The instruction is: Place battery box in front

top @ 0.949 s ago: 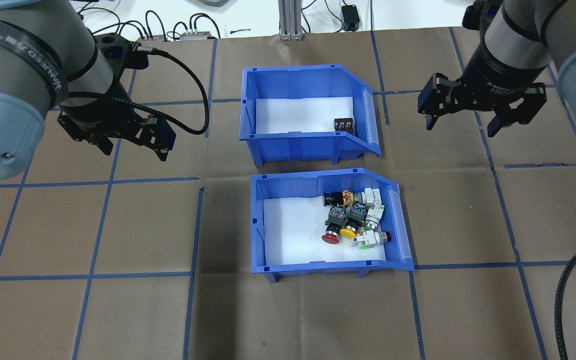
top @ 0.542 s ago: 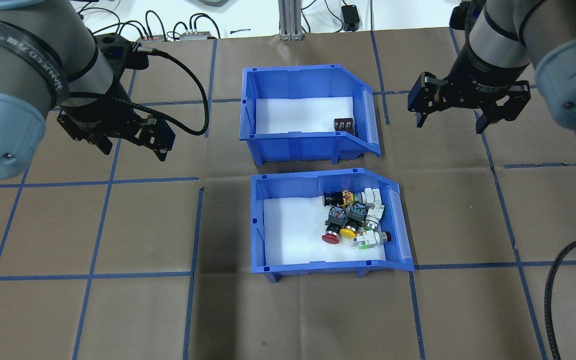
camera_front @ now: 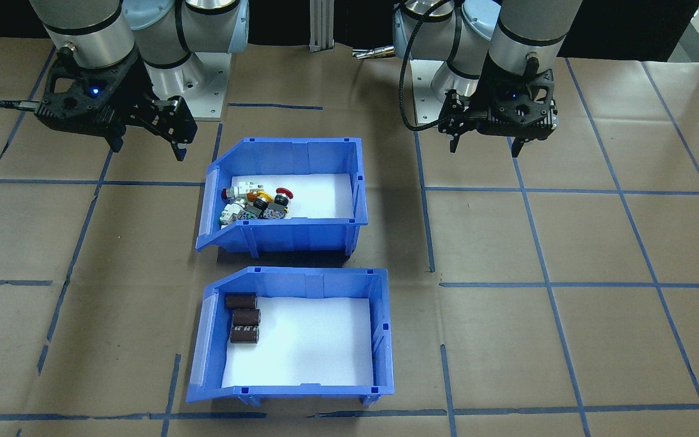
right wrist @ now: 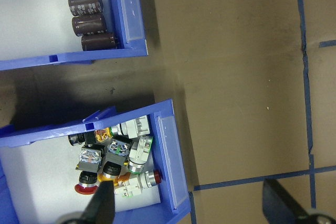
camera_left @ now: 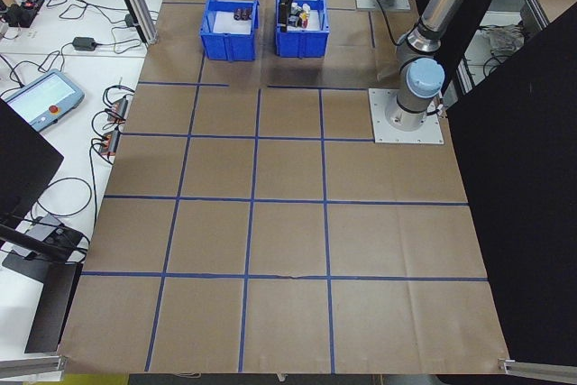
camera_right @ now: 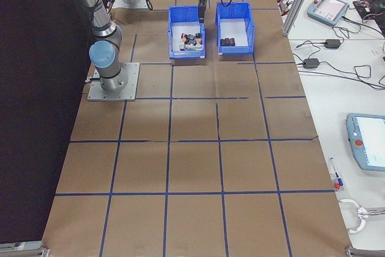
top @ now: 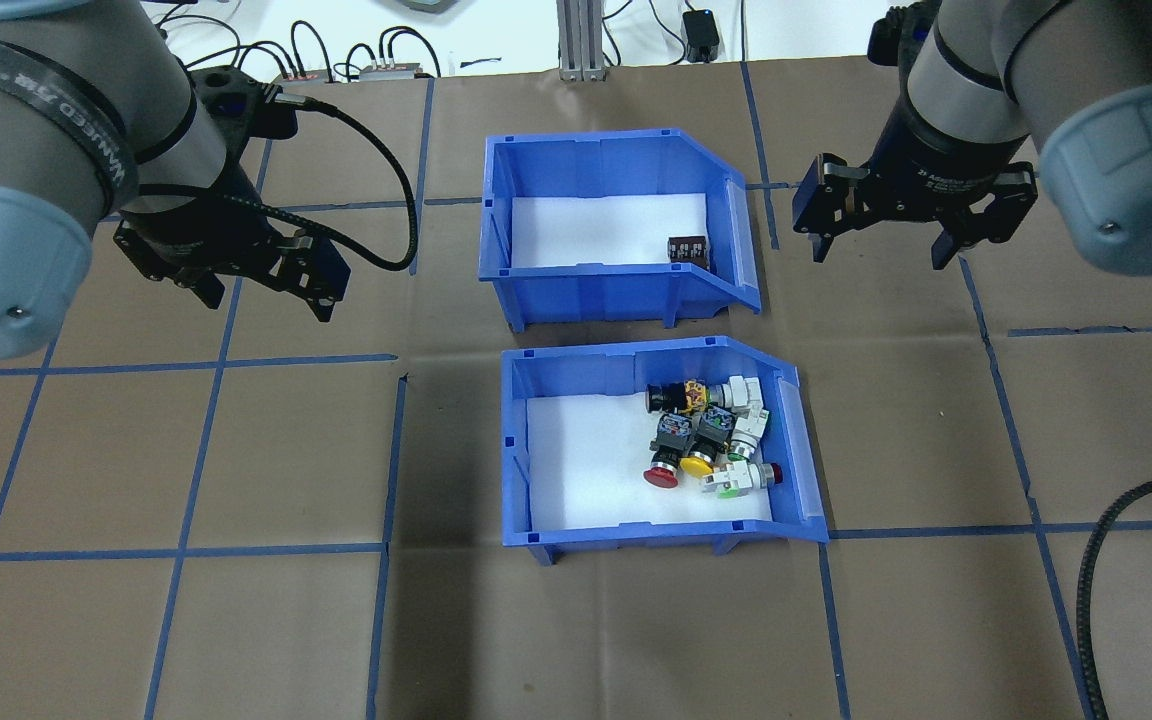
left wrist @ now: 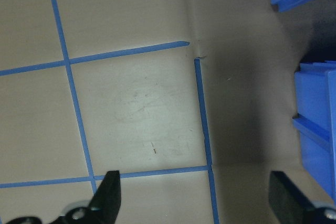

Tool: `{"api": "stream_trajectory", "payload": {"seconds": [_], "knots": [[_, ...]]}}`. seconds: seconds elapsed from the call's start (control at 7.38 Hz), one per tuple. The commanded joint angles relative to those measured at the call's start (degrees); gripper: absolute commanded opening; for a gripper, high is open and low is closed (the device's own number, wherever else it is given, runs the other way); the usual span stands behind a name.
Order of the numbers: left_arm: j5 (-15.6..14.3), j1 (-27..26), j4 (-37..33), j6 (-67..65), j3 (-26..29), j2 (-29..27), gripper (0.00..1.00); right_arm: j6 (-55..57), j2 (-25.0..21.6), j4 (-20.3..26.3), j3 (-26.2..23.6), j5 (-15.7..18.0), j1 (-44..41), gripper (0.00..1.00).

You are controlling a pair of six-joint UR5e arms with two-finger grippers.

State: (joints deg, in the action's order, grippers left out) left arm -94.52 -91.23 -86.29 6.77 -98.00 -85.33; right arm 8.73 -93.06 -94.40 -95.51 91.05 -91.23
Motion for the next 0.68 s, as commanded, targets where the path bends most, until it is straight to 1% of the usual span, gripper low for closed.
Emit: {"api": "stream_trajectory", "payload": {"seconds": [0.0, 0.54], "knots": [[-0.05, 0.00, 0.15, 0.09, 0.00, 0.08, 0.99, -0.47, -0.10, 0.01, -0.11, 0.18, 0.34, 1.00], [0.22, 0.26, 0.59, 0.09, 0.09, -0.10, 1.00, -0.47, -0.02, -0.17, -0.38, 0.18, 0.44, 1.00]]}}
